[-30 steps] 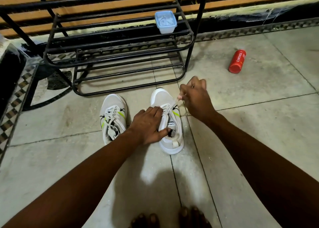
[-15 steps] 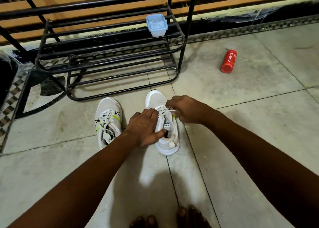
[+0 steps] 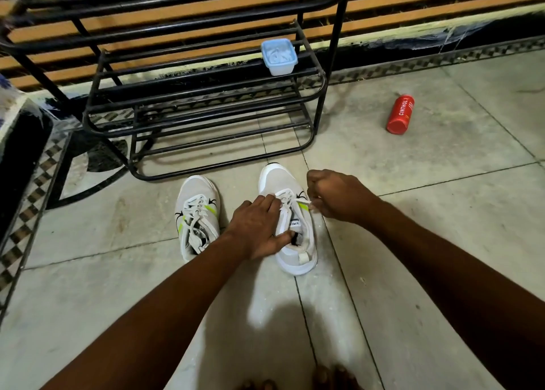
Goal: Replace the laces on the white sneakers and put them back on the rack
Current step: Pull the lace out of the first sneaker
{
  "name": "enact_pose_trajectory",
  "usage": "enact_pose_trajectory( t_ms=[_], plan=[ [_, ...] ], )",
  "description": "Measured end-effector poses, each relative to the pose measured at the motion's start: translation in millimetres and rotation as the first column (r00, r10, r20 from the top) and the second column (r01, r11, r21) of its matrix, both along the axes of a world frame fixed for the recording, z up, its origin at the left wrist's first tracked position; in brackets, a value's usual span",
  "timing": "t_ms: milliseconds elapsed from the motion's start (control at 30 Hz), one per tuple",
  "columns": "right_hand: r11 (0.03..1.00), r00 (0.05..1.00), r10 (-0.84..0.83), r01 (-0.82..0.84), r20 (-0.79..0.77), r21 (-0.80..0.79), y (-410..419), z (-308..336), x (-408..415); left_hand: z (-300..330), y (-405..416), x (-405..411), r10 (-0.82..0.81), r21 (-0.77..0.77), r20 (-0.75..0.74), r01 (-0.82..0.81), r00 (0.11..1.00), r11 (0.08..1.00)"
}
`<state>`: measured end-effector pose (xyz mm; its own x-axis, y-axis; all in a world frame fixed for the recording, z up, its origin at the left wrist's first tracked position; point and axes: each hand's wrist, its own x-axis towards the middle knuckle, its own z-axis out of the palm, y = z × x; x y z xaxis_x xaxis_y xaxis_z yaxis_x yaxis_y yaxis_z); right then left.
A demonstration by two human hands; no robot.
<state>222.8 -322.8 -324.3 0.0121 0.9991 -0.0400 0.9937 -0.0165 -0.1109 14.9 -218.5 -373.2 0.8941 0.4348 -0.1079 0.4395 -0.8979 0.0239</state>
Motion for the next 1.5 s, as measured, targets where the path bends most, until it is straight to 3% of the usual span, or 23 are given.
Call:
enact_pose_trajectory(
  t_ms=[133, 200, 233, 267, 333, 367, 400, 433, 500, 533, 600, 733, 833, 900, 933, 1000, 1067, 1233, 1333, 1367, 1400, 1433, 1500],
  plan=[
    [0.897, 0.991, -0.06, 0.106, -0.119, 0.43, 1.3, -2.4, -5.0, -0.9, -0.1, -0.3, -0.01, 0.01, 0.023, 0.01, 1.0, 1.0],
    [0.801, 0.907, -0.085, 0.308, -0.411, 0.514, 6.1, -3.0, -13.8, -4.4, 1.4, -0.6, -0.02, 0.011, 0.05, 0.02, 0.999, 1.0],
    [0.751, 0.759, -0.084, 0.474, -0.646, 0.459, 9.2, -2.5, -20.5, -6.2, 1.9, -1.4, -0.023, 0.01, 0.063, 0.022, 0.998, 1.0],
    [0.714, 0.516, -0.054, 0.619, -0.855, 0.328, 12.3, -0.4, -24.4, -7.6, 2.7, -0.6, -0.028, 0.01, 0.072, 0.028, 0.997, 1.0],
    [0.72, 0.04, 0.051, 0.691, -0.998, 0.065, 17.6, 6.2, -28.0, -9.7, 4.0, -0.9, -0.036, 0.017, 0.076, 0.035, 0.996, 0.999],
    [0.74, -0.048, 0.054, 0.672, -0.997, 0.008, 18.2, 7.6, -26.6, -10.3, 4.1, -1.4, -0.04, 0.02, 0.076, 0.038, 0.996, 0.999],
    [0.758, 0.002, 0.015, 0.652, -1.0, 0.013, 18.3, 7.8, -23.0, -10.4, 4.2, -1.8, -0.04, 0.022, 0.077, 0.039, 0.996, 0.999],
    [0.78, 0.211, -0.044, 0.617, -0.976, 0.098, 18.0, 5.5, -16.8, -10.2, 4.1, -2.0, -0.039, 0.023, 0.078, 0.037, 0.996, 0.999],
    [0.886, 0.71, -0.065, 0.365, -0.701, 0.287, 17.3, -1.6, -3.2, -9.8, 3.4, -2.1, -0.03, 0.02, 0.084, 0.029, 0.996, 0.999],
    [0.932, 0.839, -0.01, 0.206, -0.544, 0.3, 16.9, -5.2, 1.6, -9.6, 3.0, -1.6, -0.026, 0.018, 0.085, 0.025, 0.996, 1.0],
    [0.973, 0.925, 0.116, -0.032, -0.363, 0.229, 15.8, -10.0, 4.9, -9.8, 3.1, -1.2, -0.023, 0.017, 0.085, 0.021, 0.996, 1.0],
    [0.961, 0.946, 0.25, -0.217, -0.205, 0.17, 19.5, -17.3, 9.7, -11.1, 2.5, -2.0, -0.022, 0.022, 0.107, 0.02, 0.994, 1.0],
    [0.973, 0.958, 0.177, -0.136, -0.227, 0.187, 24.9, -19.7, 2.8, -11.8, 3.1, -2.0, -0.013, 0.019, 0.123, 0.011, 0.992, 1.0],
    [0.973, 0.922, 0.09, -0.001, -0.378, 0.229, 24.9, -24.5, 0.4, -12.3, 3.4, -1.9, -0.012, 0.019, 0.12, 0.01, 0.993, 1.0],
    [0.959, 0.854, 0.031, 0.121, -0.519, 0.257, 23.4, -23.1, 2.4, -13.4, 4.5, -2.4, -0.01, 0.015, 0.12, 0.008, 0.993, 1.0],
    [0.855, 0.61, -0.058, 0.439, -0.791, 0.276, 19.9, -18.3, 15.6, -16.4, 4.6, -2.7, 0.002, 0.004, 0.12, -0.003, 0.993, 1.0],
    [0.757, 0.454, -0.122, 0.617, -0.882, 0.213, 13.3, -16.9, 25.8, -18.6, 3.7, -2.9, 0.009, 0.004, 0.123, -0.01, 0.992, 1.0],
    [0.726, 0.14, -0.074, 0.687, -0.987, 0.043, 1.4, -29.3, 8.3, -23.4, 3.9, -2.5, -0.003, 0.02, 0.153, 0.0, 0.988, 1.0],
    [0.794, -0.319, 0.074, 0.592, -0.945, -0.138, 0.4, -22.7, -5.2, -22.8, 2.7, -1.5, -0.007, 0.021, 0.149, 0.004, 0.989, 1.0],
    [0.809, -0.39, 0.063, 0.559, -0.919, -0.182, 2.2, -20.9, -9.4, -21.4, 3.1, -1.4, -0.008, 0.017, 0.141, 0.005, 0.99, 1.0],
    [0.812, -0.349, 0.039, 0.556, -0.936, -0.174, 5.8, -19.7, -12.5, -20.9, 4.2, -1.4, -0.006, 0.011, 0.136, 0.005, 0.991, 1.0],
    [0.82, -0.139, -0.019, 0.565, -0.99, -0.095, 8.4, -19.0, -13.1, -19.9, 4.3, -1.1, -0.003, 0.004, 0.133, 0.003, 0.991, 1.0],
    [0.897, 0.477, -0.077, 0.416, -0.876, 0.148, 13.8, -20.2, -9.4, -18.1, 3.7, -1.0, 0.021, -0.025, 0.131, -0.018, 0.991, 1.0]
  ],
)
